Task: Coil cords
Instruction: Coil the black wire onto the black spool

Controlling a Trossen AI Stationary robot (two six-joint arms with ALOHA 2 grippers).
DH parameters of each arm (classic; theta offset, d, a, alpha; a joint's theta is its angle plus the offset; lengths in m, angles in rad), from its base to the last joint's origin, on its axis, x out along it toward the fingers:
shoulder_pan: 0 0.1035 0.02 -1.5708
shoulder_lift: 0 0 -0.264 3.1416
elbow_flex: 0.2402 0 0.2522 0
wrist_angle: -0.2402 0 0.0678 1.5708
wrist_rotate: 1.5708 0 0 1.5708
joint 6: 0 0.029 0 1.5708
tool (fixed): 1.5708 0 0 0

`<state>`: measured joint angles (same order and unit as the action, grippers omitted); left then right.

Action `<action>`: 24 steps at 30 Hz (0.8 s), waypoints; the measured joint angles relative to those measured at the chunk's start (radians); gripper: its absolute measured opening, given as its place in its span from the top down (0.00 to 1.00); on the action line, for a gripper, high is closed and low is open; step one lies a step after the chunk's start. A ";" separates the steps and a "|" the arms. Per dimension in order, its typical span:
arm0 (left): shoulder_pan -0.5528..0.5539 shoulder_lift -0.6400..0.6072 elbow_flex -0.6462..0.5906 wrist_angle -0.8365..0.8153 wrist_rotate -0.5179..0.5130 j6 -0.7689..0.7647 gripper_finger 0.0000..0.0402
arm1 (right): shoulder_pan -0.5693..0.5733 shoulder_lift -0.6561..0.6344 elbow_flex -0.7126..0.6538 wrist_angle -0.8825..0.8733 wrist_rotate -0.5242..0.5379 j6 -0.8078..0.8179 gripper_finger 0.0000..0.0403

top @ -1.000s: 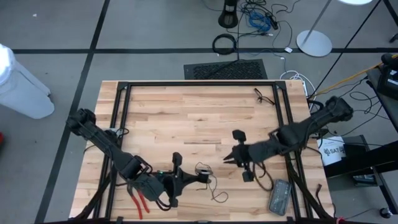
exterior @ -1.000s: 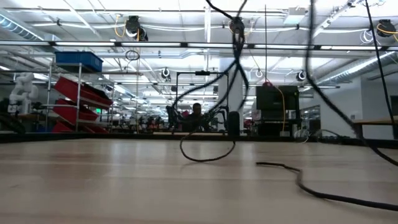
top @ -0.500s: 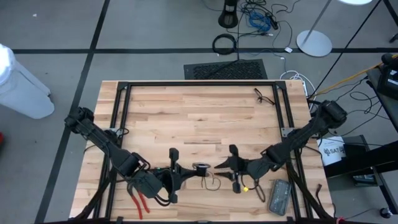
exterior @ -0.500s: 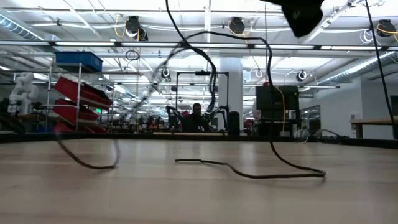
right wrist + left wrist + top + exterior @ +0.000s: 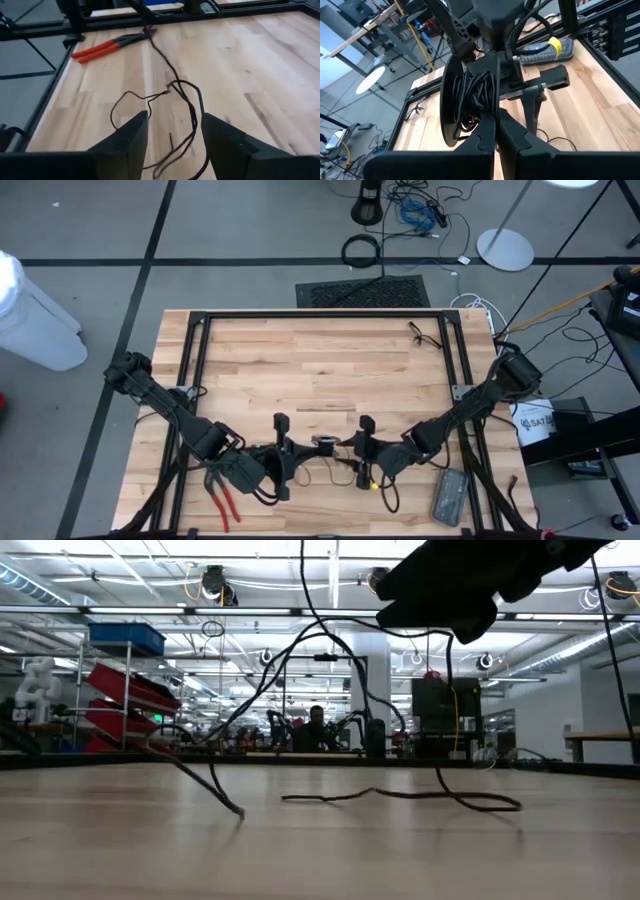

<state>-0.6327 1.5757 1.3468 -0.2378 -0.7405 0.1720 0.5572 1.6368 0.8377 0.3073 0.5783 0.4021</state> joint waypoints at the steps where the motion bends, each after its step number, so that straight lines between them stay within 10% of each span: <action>1: 0.000 0.000 0.000 0.000 0.000 0.000 0.99 | -0.003 0.003 0.000 0.001 0.000 -0.005 0.58; 24: -0.034 0.000 0.000 -0.015 0.002 -0.010 0.98 | -0.025 0.005 0.031 -0.006 0.051 -0.179 0.69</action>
<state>-0.6672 1.5757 1.3468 -0.2527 -0.7387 0.1615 0.5323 1.6417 0.8683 0.3013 0.6289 0.2231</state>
